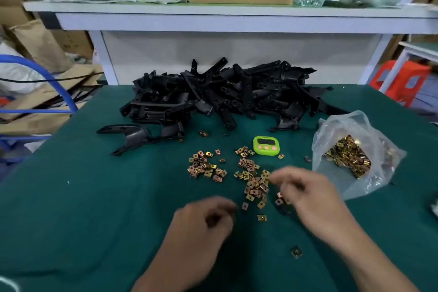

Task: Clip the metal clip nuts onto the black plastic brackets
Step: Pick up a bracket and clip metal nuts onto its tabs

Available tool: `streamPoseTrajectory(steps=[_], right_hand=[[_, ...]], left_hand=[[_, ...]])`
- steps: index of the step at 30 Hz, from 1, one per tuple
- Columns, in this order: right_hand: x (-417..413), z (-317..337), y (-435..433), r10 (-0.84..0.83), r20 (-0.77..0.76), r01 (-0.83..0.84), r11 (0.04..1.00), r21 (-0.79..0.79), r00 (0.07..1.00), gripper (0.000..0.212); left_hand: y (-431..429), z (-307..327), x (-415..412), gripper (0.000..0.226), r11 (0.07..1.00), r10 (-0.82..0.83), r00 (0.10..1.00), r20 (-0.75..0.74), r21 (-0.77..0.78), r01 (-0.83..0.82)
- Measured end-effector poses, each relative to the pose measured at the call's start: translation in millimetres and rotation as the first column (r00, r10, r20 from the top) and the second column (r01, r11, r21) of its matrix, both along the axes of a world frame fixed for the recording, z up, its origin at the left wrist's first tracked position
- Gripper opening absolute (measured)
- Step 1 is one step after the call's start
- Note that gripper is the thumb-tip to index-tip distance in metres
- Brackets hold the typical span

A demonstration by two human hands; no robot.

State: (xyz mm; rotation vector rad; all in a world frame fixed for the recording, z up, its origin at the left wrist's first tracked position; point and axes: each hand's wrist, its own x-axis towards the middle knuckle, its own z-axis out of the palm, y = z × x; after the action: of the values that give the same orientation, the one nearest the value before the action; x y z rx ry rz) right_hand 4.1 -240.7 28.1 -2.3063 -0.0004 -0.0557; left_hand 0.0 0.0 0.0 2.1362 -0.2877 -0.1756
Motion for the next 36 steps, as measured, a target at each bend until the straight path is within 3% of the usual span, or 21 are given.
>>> streamPoseTrajectory(steps=[2,3,5,7,16,20,24,28,33,36], right_hand=[[33.8,-6.4,-8.1,-0.206,0.088,0.208,0.978,-0.012,0.975,0.040],[50.1,-12.0,-12.5,-0.249,0.091,0.254,0.966,-0.051,0.964,0.041],[74.2,-18.4,-13.2,-0.248,0.105,0.260,0.957,-0.125,0.963,0.048],[85.0,-27.5,-13.7,-0.205,0.131,0.226,0.957,-0.180,0.970,0.049],[94.0,-48.8,-20.1,-0.117,0.100,0.148,0.895,-0.421,0.988,0.064],[96.0,-48.2,-24.0,-0.147,0.077,0.165,0.901,-0.400,0.986,0.062],[120.4,-41.4,-29.4,-0.280,0.082,0.292,0.924,-0.249,0.957,0.055],[142.4,-39.3,-29.9,-0.187,-0.039,0.177,0.965,-0.193,0.982,0.071],[149.3,-35.6,-34.9,-0.294,0.169,0.337,0.864,-0.374,0.941,0.056],[128.2,-33.3,-9.0,-0.063,0.265,0.161,0.916,-0.366,0.962,0.050]], left_hand=[[-10.7,-4.0,27.6,0.028,0.987,0.153,0.985,0.079,0.030,-0.156],[-16.3,-8.7,41.5,0.040,0.976,0.182,0.974,0.131,0.098,-0.196],[-29.0,-12.4,68.6,0.064,0.949,0.160,0.963,0.215,0.235,-0.210],[-38.3,-19.4,87.0,0.074,0.924,0.136,0.961,0.240,0.318,-0.210],[-36.7,-24.6,108.1,0.059,0.879,0.128,0.873,0.471,0.354,-0.320],[-25.1,-27.0,113.1,0.080,0.815,0.167,0.929,0.331,0.483,-0.319],[-32.4,-34.7,110.6,0.080,0.857,0.002,0.952,0.307,0.491,-0.160],[-58.4,-34.8,113.5,0.079,0.858,-0.163,0.927,0.337,0.512,-0.035],[-82.6,-36.4,147.3,0.076,0.829,-0.180,0.924,0.337,0.558,-0.041],[-89.4,-32.6,173.9,0.063,0.853,-0.170,0.925,0.340,0.520,-0.035]])
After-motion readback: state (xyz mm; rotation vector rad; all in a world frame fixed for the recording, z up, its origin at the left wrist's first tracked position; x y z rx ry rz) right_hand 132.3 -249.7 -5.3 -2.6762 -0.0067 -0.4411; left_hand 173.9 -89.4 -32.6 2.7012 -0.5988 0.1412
